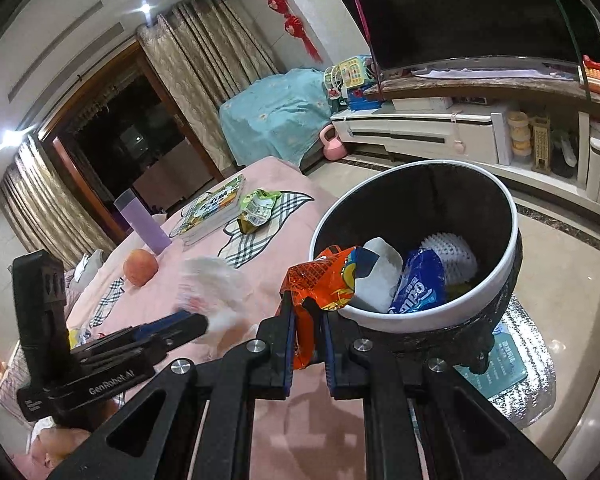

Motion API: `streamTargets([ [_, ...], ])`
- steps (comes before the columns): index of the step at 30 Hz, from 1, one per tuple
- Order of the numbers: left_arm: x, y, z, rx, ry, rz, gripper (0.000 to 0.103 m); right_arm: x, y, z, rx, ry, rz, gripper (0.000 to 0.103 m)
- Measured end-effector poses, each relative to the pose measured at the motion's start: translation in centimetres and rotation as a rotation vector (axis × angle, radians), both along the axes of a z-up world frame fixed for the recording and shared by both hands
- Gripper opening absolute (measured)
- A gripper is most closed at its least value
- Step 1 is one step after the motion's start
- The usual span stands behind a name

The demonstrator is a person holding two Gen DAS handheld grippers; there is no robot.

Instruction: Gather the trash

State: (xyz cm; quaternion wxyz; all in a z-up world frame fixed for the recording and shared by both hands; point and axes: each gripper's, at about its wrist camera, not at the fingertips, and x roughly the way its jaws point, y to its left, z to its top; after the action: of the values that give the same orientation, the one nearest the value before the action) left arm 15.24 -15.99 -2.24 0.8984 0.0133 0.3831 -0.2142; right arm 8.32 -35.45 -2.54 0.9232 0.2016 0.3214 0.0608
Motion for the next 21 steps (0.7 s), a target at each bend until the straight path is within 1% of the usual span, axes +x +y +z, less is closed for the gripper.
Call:
streamTargets([
  [3,-0.3,1.0,0.6,-0.027,-0.014,0.01,0.059,-0.1,0.0,0.0,0.003,0.001,0.001,0.012],
  [5,-0.4,1.8,0.8,-0.028,-0.03,0.023,0.064,-0.1,-0.3,0.1,0.008,-0.002,-0.001,0.012],
  [6,-0.4,2.4,0.9,-0.035,-0.031,0.035,0.064,-0.1,-0.3,0.1,0.011,-0.004,-0.003,0.012],
  [8,-0.2,3.5,0.7,-0.047,-0.023,0.05,0.065,-0.1,-0.4,0.2,0.016,-0.006,-0.002,0.012],
  [11,0.4,4.9,0.2,-0.04,-0.013,0.093,0.065,0.0,-0.4,0.1,0.022,-0.004,0.001,0.012],
  [13,0.7,6.1,-0.3,-0.052,0.012,0.125,0.066,0.2,-0.3,0.0,0.03,-0.001,0.008,0.012],
  [15,1.1,6.6,-0.8,-0.067,0.038,0.131,0.071,0.3,0.1,-0.1,0.033,0.001,0.016,0.012],
  [16,1.2,6.6,-1.0,-0.068,0.046,0.131,0.079,0.5,0.3,-0.2,0.032,0.002,0.022,0.012],
  [17,1.4,6.5,-1.3,-0.07,0.056,0.137,0.082,0.7,0.5,-0.2,0.03,0.005,0.027,0.012],
  [19,1.8,6.1,-1.8,-0.087,0.07,0.124,0.082,1.0,0.9,-0.4,0.029,0.011,0.033,0.012],
  [21,2.2,5.4,-2.3,-0.078,0.075,0.114,0.082,1.2,1.1,-0.5,0.029,0.014,0.036,0.012],
])
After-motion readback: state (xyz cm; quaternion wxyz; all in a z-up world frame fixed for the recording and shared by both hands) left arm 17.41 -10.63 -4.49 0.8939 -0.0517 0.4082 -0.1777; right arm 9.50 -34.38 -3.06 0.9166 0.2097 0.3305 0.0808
